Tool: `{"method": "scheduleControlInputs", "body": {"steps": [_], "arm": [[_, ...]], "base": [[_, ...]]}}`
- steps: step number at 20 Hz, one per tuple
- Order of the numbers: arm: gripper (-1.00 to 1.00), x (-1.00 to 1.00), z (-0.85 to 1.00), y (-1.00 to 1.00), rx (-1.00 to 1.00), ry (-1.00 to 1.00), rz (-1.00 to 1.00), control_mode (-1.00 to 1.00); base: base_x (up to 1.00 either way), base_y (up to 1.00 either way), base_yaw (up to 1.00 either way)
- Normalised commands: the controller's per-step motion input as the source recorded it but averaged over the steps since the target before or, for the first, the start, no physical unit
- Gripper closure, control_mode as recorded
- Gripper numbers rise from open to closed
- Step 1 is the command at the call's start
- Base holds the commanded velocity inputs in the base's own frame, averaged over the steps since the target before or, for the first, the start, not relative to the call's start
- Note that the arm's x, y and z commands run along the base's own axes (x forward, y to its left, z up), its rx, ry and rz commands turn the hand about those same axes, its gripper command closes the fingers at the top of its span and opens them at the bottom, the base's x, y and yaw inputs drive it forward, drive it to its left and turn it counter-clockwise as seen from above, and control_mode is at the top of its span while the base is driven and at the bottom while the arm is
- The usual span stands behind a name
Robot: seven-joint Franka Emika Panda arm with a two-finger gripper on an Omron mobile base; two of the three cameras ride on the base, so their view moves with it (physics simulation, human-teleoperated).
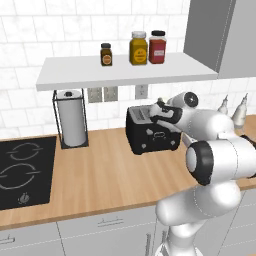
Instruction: Start the toaster. Once the lever pops up, take the bread to the plate on the dining counter.
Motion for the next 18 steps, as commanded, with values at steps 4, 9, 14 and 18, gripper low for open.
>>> {"method": "scheduleControlInputs", "body": {"steps": [4, 9, 14, 18], "arm": [[1.0, -0.14, 0.71, 0.0, 0.02, 0.0, 0.0, -1.0], [1.0, -0.27, 0.52, 0.0, 0.02, -0.02, 0.0, -1.0], [1.0, -0.58, 0.29, 0.0, 0.0, -0.01, 0.0, -1.0], [1.0, -0.66, 0.33, 0.01, 0.0, -0.03, 0.0, -1.0]], "base": [[0.0, 0.0, 0.0], [0.0, 0.0, 0.0], [0.0, 0.0, 0.0], [0.0, 0.0, 0.0]]}}
